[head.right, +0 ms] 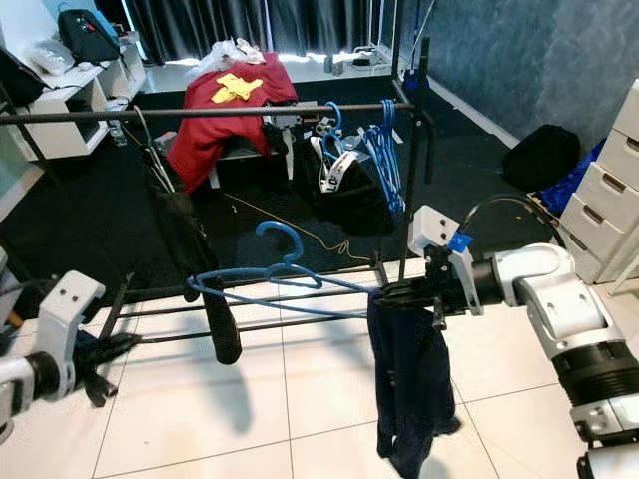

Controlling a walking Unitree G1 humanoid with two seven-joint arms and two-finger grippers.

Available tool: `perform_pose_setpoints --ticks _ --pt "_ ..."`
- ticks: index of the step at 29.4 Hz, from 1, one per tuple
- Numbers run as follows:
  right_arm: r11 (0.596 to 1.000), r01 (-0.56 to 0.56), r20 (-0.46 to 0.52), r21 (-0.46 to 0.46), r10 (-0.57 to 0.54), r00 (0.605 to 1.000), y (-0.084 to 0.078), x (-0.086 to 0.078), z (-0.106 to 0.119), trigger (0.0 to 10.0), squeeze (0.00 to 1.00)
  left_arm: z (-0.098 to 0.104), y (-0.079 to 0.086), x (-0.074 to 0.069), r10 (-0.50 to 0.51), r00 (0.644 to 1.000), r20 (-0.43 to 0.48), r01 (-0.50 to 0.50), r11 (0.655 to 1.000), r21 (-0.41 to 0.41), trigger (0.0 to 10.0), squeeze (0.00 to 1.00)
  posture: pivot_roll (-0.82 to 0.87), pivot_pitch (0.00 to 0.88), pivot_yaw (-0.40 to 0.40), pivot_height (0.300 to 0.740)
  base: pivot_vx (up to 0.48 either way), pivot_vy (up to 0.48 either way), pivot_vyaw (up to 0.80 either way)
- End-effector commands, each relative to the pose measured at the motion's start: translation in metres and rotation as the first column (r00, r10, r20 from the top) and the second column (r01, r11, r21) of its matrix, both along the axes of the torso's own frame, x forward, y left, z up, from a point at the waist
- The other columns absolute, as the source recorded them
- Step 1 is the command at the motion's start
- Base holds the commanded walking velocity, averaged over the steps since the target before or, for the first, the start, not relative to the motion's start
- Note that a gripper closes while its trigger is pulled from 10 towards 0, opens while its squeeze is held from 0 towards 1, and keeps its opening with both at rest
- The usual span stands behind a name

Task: Hang hanger

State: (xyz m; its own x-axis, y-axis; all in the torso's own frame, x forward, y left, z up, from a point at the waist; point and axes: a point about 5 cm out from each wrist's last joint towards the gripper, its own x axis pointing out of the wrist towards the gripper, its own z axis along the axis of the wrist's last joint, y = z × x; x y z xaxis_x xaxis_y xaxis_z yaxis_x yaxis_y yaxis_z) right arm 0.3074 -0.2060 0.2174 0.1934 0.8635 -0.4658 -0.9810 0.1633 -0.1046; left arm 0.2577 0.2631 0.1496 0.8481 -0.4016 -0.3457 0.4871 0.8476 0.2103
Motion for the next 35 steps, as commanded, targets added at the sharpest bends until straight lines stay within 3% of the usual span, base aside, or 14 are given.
perform_pose_setpoints --ticks 1,4,8,11,12,14,21,22,23,25,29,34,35 --pt "0.997 -0.078 -0.009 -0.007 0.078 0.997 0.005 -0.007 0.007 0.0 0.0 0.02 -0.017 0.005 -0.105 0.988 0.118 0.102 0.994 0.027 10.0 0.0 -0.08 0.0 0.018 0.74 0.0 0.0 0.0" --pt "0.992 -0.111 -0.026 -0.063 0.109 0.994 0.004 -0.009 0.007 0.0 0.0 0.031 -0.03 0.005 -0.197 0.966 0.168 0.19 0.98 0.056 10.0 0.0 -0.08 0.0 0.016 0.74 0.0 0.0 0.0" --pt "0.985 -0.132 -0.028 -0.114 0.13 0.991 0.002 -0.008 0.009 0.0 0.0 0.036 -0.038 0.002 -0.292 0.943 0.162 0.277 0.955 0.105 10.0 0.0 -0.09 0.0 0.018 0.74 0.0 0.0 0.0" --pt "0.975 -0.172 -0.029 -0.141 0.17 0.985 0.005 -0.008 0.013 0.0 0.0 0.037 -0.05 -0.009 -0.437 0.895 0.087 0.426 0.897 0.12 10.0 0.0 -0.09 0.0 0.018 0.74 0.0 0.0 0.0" --pt "0.975 -0.172 -0.029 -0.141 0.17 0.985 0.005 -0.008 0.013 0.0 0.0 0.037 -0.05 -0.009 -0.437 0.895 0.087 0.426 0.897 0.12 10.0 0.0 -0.09 0.0 0.018 0.74 0.0 0.0 0.0" --pt "0.971 -0.184 -0.028 -0.151 0.182 0.983 0.006 -0.008 0.014 0.0 0.0 0.033 -0.056 -0.018 -0.518 0.855 0.02 0.512 0.85 0.125 10.0 0.0 -0.09 0.0 0.016 0.74 0.0 0.0 0.0" --pt "0.967 -0.197 -0.031 -0.161 0.194 0.98 0.01 -0.007 0.014 0.0 0.0 0.033 -0.066 -0.027 -0.598 0.801 -0.003 0.598 0.8 0.051 10.0 0.0 -0.09 0.0 0.014 0.74 0.0 0.0 0.0" --pt "0.965 -0.206 -0.03 -0.162 0.204 0.979 0.012 -0.006 0.014 0.0 0.0 0.035 -0.074 -0.027 -0.616 0.788 0.017 0.615 0.788 0.012 10.0 0.0 -0.08 0.0 0.012 0.74 0.0 0.0 0.0" --pt "0.963 -0.213 -0.029 -0.163 0.211 0.977 0.013 -0.006 0.014 0.0 0.0 0.036 -0.08 -0.026 -0.625 0.78 0.034 0.626 0.78 -0.012 10.0 1.0 -0.08 0.0 0.011 0.74 0.0 0.0 0.0" --pt "0.962 -0.217 -0.028 -0.163 0.216 0.976 0.015 -0.005 0.015 0.0 0.0 0.037 -0.085 -0.025 -0.63 0.775 0.045 0.632 0.775 -0.021 10.0 1.0 -0.08 0.0 0.011 0.74 0.0 0.0 0.0" --pt "0.957 -0.235 -0.029 -0.169 0.233 0.972 0.017 -0.005 0.015 0.0 0.0 0.044 -0.084 -0.016 -0.594 0.798 0.102 0.596 0.803 0.008 10.0 1.0 -0.09 0.0 0.011 0.74 0.0 0.0 0.0" --pt "0.955 -0.245 -0.029 -0.168 0.244 0.969 0.019 -0.005 0.016 0.0 0.0 0.041 -0.08 -0.015 -0.571 0.818 0.064 0.569 0.821 0.05 10.0 1.0 -0.08 0.0 0.013 0.74 0.0 0.0 0.0" --pt "0.954 -0.25 -0.032 -0.167 0.249 0.968 0.02 -0.006 0.015 0.0 0.0 0.036 -0.081 -0.015 -0.566 0.823 0.043 0.564 0.824 0.049 10.0 0.0 -0.08 0.0 0.011 0.74 0.0 0.0 0.0"
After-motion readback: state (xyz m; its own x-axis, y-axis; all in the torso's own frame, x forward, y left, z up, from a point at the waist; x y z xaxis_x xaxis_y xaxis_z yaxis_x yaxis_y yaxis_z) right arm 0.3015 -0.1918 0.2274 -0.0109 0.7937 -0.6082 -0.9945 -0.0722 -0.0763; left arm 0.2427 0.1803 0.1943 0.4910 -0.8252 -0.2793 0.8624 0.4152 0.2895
